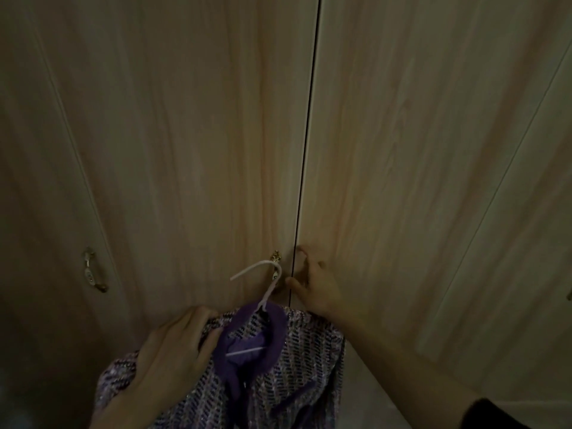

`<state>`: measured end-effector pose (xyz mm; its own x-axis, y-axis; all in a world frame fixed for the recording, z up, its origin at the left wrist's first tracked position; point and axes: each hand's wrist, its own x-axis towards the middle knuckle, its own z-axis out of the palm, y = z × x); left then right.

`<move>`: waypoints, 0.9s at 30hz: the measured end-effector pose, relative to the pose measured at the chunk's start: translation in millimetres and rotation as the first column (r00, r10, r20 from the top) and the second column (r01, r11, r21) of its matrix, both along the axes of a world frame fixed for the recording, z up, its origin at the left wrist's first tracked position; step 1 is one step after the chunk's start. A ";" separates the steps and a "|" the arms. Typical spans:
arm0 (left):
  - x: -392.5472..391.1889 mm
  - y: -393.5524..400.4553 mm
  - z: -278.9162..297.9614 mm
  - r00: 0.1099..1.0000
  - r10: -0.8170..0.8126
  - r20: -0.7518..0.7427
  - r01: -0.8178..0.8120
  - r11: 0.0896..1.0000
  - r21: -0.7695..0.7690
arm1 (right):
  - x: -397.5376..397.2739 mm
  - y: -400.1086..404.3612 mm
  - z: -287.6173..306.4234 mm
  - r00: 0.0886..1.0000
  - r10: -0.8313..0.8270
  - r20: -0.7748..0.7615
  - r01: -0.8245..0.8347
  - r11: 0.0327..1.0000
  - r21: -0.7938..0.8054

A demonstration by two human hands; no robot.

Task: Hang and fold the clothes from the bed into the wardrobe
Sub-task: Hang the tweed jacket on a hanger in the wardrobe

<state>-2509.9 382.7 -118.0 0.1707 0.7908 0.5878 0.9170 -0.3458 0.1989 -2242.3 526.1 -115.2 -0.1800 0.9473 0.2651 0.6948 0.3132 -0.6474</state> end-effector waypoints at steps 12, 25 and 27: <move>-13.1 -25.8 -0.9 0.996 -0.093 0.000 0.093 0.995 0.044 | 5.0 -57.9 -12.3 0.978 0.016 0.210 -0.040 0.993 0.110; 63.3 -27.0 -20.0 0.895 -0.446 0.018 0.432 0.876 0.214 | 75.5 -219.0 -9.7 0.924 -0.198 0.326 0.151 0.975 0.165; 78.2 -27.0 -21.5 0.872 -0.488 0.043 0.468 0.856 0.218 | 88.5 -237.2 -11.1 0.886 -0.232 0.401 0.170 0.968 0.183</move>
